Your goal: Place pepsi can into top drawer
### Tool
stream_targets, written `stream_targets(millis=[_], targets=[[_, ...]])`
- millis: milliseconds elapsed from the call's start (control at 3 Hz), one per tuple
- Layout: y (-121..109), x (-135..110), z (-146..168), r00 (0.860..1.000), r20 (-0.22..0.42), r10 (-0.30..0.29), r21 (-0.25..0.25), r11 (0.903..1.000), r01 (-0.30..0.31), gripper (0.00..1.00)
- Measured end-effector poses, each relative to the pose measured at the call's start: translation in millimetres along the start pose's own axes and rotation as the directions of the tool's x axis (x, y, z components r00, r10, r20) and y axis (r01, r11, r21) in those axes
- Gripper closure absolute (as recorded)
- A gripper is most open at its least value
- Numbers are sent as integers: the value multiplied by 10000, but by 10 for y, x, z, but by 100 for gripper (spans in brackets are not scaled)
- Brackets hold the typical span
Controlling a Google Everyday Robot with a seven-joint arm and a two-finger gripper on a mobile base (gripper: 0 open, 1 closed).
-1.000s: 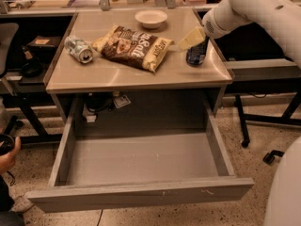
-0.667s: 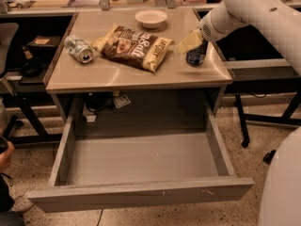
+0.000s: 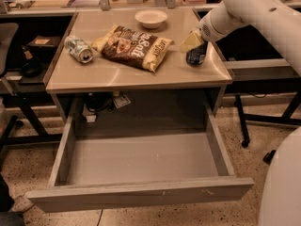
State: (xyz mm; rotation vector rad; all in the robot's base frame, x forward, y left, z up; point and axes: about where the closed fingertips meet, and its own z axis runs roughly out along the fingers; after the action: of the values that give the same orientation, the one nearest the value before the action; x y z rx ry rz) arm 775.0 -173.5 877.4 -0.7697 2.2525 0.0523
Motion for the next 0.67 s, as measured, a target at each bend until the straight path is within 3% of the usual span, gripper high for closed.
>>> stream_targets(millis=[667], targets=[[0, 0, 0, 10000, 0, -1, 0, 10000, 1, 76]])
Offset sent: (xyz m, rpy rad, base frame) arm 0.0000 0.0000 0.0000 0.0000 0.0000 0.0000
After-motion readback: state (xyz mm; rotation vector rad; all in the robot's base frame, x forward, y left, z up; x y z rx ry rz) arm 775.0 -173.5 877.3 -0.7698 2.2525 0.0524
